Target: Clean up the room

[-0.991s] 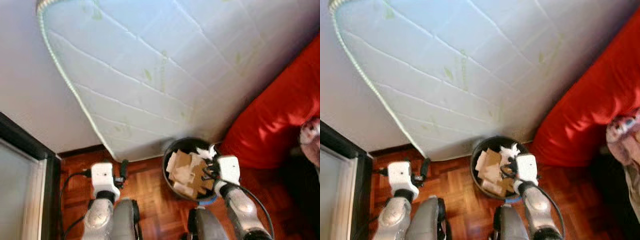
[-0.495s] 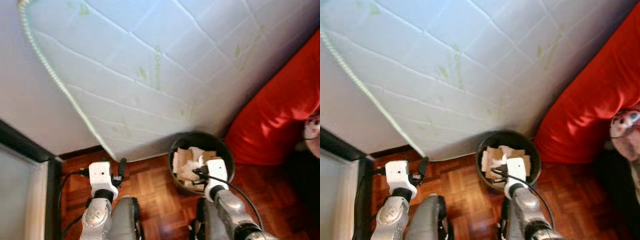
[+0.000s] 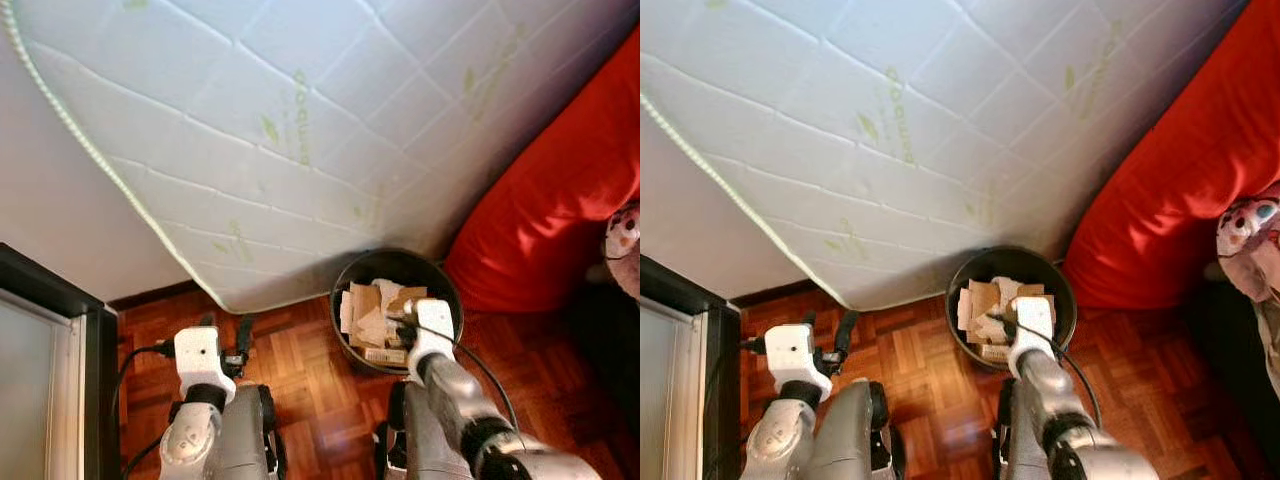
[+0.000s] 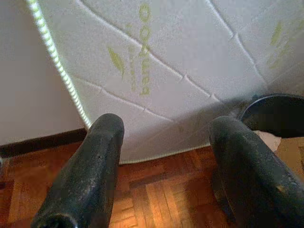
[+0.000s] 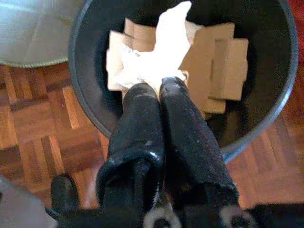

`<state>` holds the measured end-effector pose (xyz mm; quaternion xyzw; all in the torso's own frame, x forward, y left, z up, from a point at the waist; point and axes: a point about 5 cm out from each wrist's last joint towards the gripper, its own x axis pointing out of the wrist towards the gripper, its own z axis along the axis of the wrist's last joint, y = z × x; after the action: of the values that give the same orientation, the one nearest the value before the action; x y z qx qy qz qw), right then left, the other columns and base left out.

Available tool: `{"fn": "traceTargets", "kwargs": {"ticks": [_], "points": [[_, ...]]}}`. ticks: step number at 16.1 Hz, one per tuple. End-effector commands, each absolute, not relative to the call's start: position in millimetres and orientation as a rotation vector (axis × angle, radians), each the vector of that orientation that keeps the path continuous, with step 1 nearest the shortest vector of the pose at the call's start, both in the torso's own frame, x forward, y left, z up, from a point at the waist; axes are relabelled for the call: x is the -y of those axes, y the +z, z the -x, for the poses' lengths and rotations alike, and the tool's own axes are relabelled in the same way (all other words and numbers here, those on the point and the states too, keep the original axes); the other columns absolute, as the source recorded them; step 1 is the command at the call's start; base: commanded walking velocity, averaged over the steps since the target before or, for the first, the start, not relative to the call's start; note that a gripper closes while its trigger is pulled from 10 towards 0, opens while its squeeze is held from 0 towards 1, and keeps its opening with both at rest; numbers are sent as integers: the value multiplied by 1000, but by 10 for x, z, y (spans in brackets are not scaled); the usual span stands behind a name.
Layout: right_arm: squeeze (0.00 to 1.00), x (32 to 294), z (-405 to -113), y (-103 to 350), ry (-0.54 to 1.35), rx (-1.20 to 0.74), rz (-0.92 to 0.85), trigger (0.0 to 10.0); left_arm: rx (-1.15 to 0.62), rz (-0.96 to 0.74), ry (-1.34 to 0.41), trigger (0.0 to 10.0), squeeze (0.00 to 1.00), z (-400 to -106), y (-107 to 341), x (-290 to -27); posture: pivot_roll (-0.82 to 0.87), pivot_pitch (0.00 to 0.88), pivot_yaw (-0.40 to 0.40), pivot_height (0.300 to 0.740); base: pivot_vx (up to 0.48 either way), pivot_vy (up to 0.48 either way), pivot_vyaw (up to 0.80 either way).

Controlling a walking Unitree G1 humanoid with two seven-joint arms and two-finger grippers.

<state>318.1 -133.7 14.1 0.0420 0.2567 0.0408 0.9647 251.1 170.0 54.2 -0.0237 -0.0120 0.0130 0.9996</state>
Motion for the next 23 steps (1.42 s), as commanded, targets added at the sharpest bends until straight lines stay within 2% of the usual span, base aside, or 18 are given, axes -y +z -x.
{"fn": "traceTargets", "kwargs": {"ticks": [1, 3, 4, 5, 6, 8, 21, 22, 23], "points": [[0, 1335, -3106, 53, 68, -565, -89, 10000, -13, 47, 35, 10000, 0, -2435, 484, -1709, 173, 365, 14, 612, 0, 0, 0], [0, 1408, -3120, 64, 50, -565, -80, 10000, -16, 44, 36, 10000, 0, -2410, 492, -1713, 181, 372, 16, 612, 0, 0, 0], [192, 1461, -3132, 78, 41, -560, -72, 10000, -19, 42, 36, 10000, 0, -2389, 500, -1715, 185, 377, 15, 612, 0, 0, 0], [867, 1524, -3155, 105, 23, -551, -42, 10000, -23, 40, 36, 10000, 0, -2364, 513, -1715, 193, 383, 18, 612, 0, 0, 0], [1000, 1566, -3182, 137, -7, -537, -38, 10000, -25, 38, 36, 10000, 0, -2348, 522, -1716, 195, 387, 18, 612, 0, 0, 0], [1000, 1632, -3214, 179, -46, -521, -17, 10000, -29, 32, 36, 10000, 0, -2324, 530, -1726, 201, 395, 21, 612, 0, 0, 0], [1000, 1663, -3272, 260, -67, -470, 9, 10000, -71, 10, 24, 10000, 0, -2296, 530, -1742, 206, 398, 37, 612, 0, 0, 0], [0, 1648, -3264, 250, -49, -472, -24, 10000, -73, 11, 22, 10000, 0, -2310, 529, -1736, 194, 392, 38, 612, 0, 0, 0], [0, 1631, -3251, 238, -35, -467, -72, 10000, -77, 11, 22, 10000, 0, -2317, 519, -1739, 188, 388, 38, 612, 0, 0, 0]]}}
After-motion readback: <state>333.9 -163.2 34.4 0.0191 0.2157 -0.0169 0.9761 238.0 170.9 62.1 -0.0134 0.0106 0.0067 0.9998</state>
